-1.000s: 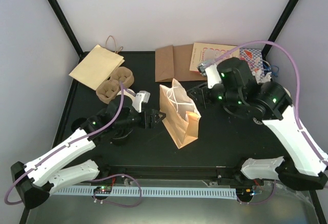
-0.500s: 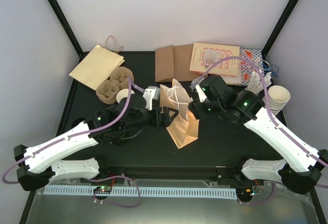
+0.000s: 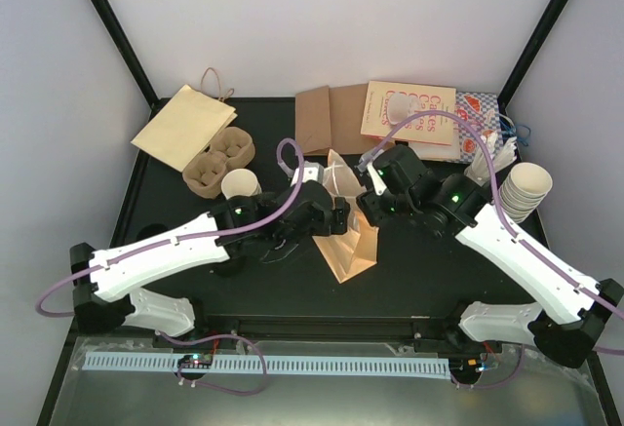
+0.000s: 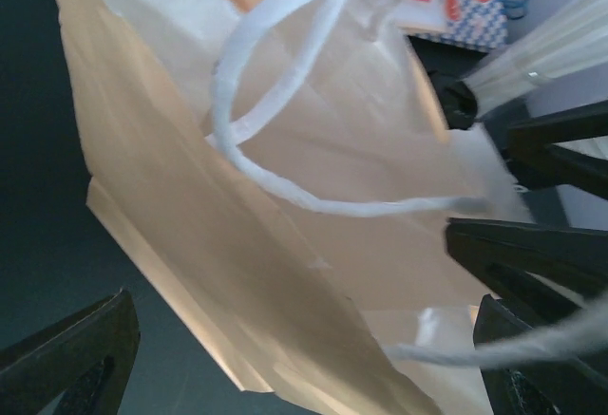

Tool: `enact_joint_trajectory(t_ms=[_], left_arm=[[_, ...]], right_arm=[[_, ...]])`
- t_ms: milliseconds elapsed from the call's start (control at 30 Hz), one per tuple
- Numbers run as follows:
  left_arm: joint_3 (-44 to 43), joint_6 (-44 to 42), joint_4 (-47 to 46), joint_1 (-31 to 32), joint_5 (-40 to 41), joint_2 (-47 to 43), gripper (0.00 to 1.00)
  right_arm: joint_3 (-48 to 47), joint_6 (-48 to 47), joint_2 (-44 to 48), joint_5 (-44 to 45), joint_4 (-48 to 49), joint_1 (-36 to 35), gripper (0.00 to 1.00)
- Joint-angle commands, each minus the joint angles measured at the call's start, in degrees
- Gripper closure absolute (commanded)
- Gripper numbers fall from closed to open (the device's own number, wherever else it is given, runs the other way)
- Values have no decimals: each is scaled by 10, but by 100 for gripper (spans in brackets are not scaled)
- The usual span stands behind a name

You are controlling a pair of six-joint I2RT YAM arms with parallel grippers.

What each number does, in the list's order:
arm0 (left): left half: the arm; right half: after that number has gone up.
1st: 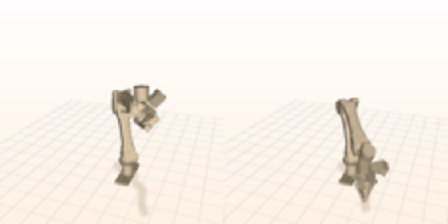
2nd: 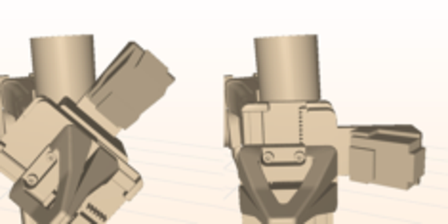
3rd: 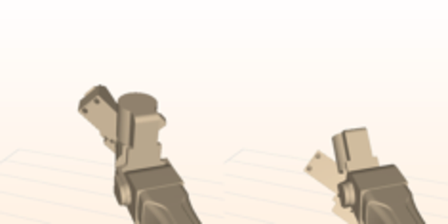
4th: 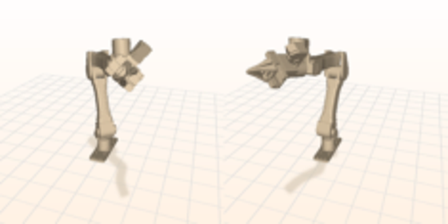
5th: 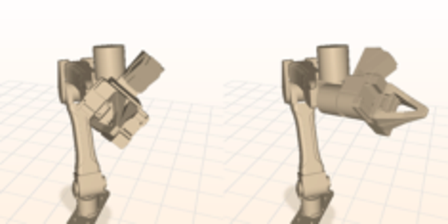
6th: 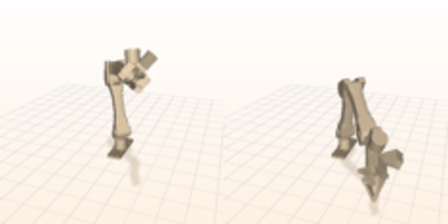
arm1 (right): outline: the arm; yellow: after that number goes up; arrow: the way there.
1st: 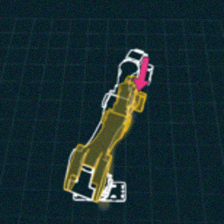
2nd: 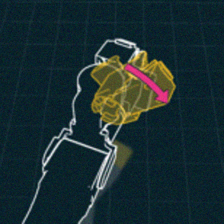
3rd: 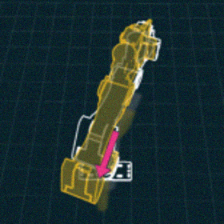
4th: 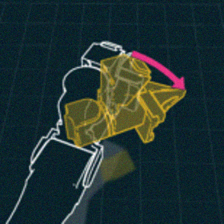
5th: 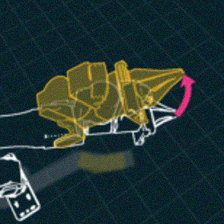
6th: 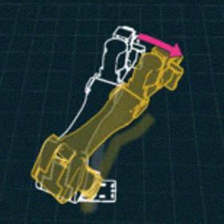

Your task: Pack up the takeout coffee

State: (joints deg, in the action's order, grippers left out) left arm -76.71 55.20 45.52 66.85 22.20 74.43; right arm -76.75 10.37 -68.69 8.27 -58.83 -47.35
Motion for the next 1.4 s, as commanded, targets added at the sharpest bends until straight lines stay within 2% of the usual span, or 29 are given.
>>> enact_joint_trajectory(t_ms=[0,200,400,600,800,900,1033,1100,1233,1367], left_arm=[[-20,34,44,5,42,23,2],[-20,40,74,4,70,26,14],[-3,44,103,4,100,4,36],[29,31,87,3,109,-41,51],[37,18,88,-1,119,-66,71],[38,10,88,-3,118,-72,74],[41,1,80,-5,109,-77,76],[50,-8,62,-6,98,-82,83],[73,-21,21,-7,75,-98,97],[82,-19,12,-7,68,-103,98]], right_arm=[[10,-6,-2,22,11,-5,38],[15,1,10,51,14,-4,39],[0,45,15,112,28,-4,54],[1,37,33,93,49,-4,54],[6,54,35,117,43,-4,56],[0,55,37,92,45,-5,58],[-6,16,49,-28,65,-4,50],[-12,9,47,-67,64,-4,49],[-39,7,26,-84,24,-7,46],[-58,11,10,-78,3,-29,44]])
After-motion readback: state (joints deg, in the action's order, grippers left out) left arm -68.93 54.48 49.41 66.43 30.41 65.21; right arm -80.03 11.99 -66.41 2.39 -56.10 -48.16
